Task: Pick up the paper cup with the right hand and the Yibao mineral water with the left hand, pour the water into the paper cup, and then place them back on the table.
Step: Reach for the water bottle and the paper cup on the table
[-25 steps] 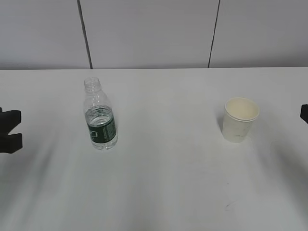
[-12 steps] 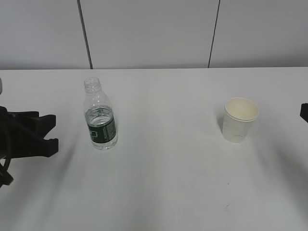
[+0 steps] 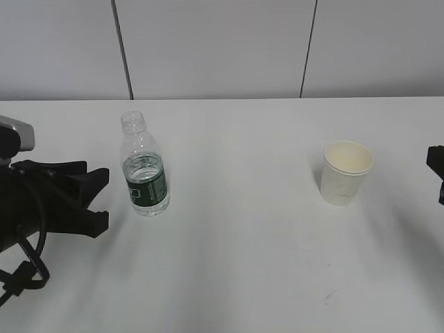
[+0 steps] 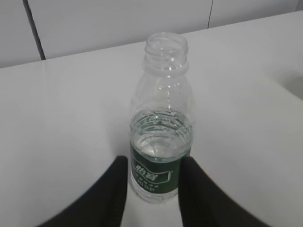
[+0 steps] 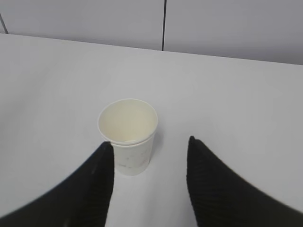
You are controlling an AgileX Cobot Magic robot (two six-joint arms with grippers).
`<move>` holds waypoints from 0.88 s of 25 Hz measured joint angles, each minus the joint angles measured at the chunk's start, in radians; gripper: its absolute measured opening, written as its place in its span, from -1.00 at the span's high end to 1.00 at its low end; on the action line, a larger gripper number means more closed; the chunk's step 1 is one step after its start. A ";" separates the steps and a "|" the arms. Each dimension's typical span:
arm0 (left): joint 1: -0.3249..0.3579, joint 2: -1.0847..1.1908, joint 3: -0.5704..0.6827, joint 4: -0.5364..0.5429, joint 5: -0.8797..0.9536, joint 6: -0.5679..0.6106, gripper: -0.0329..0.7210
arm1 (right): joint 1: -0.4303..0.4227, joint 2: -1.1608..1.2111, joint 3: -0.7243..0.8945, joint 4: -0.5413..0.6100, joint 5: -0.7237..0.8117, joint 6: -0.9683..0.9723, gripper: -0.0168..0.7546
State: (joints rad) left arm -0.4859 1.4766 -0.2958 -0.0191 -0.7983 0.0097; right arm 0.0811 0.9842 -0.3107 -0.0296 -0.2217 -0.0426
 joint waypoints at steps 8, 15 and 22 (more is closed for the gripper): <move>0.000 0.112 0.097 0.029 -0.284 0.000 0.28 | 0.000 0.124 0.098 0.000 -0.336 0.043 -0.09; 0.000 0.217 0.100 0.042 -0.339 0.000 0.28 | 0.000 0.322 0.160 -0.007 -0.681 0.075 -0.09; 0.000 0.260 0.100 0.034 -0.339 0.000 0.28 | 0.000 0.563 0.187 -0.034 -0.903 0.079 -0.09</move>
State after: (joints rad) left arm -0.4859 1.7361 -0.1958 0.0147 -1.1376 0.0097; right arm 0.0811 1.5476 -0.1240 -0.0631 -1.1251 0.0367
